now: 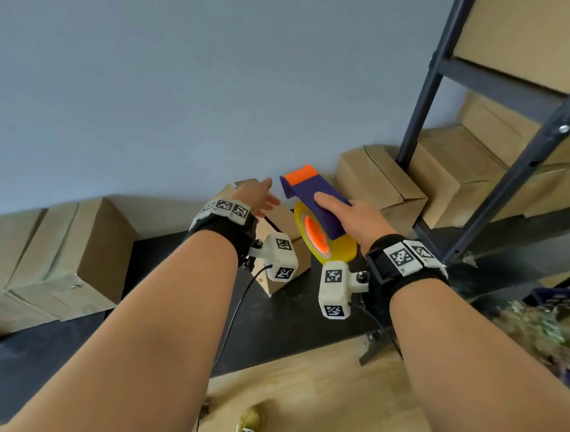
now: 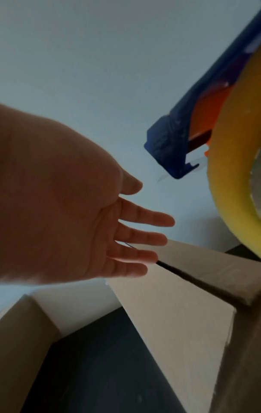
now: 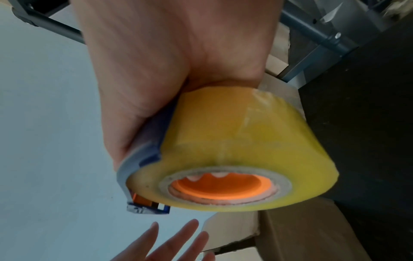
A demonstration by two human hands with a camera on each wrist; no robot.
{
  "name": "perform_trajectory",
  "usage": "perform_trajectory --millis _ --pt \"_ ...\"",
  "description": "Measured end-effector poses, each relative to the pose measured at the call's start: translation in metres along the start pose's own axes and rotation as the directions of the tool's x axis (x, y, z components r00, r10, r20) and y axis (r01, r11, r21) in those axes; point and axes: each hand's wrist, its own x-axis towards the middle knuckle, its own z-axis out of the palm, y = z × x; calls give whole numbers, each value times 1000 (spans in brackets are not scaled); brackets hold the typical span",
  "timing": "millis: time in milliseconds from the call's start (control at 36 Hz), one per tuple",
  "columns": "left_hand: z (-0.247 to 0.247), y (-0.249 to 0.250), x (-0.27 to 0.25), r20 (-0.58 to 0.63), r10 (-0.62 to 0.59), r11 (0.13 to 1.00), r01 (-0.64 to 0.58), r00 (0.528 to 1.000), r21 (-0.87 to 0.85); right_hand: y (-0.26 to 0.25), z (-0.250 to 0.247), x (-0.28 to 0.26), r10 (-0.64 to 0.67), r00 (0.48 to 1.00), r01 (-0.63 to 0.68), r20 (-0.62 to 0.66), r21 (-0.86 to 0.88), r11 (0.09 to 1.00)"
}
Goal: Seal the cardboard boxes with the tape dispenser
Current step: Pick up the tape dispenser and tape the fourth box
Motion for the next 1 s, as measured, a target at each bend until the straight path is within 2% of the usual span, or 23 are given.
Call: perform_trajectory --millis 111,278,611,667,750,806,1000 --pt "-18 -4 14 7 -29 995 30 1000 -95 -8 13 9 5 999 -6 40 23 1000" --pt "-45 -9 26 17 2 965 3 1000 -260 -21 37 15 -4 998 4 55 14 1000" --pt "-86 -5 65 -90 39 995 -47 995 -84 -50 76 34 64 994 -62 92 -30 998" --pt "-94 -3 71 -134 46 996 -55 990 -65 -53 79 37 66 994 -62 83 -51 997" --pt "-115 -5 85 -264 37 998 -51 964 -46 -55 80 41 74 995 -68 71 -80 994" --pt "-130 -4 95 -314 20 995 -49 949 -82 -55 80 44 89 994 -82 59 -111 990" --pt "-140 -11 122 -235 38 975 -88 971 -206 -63 92 59 103 995 -104 -16 -206 973"
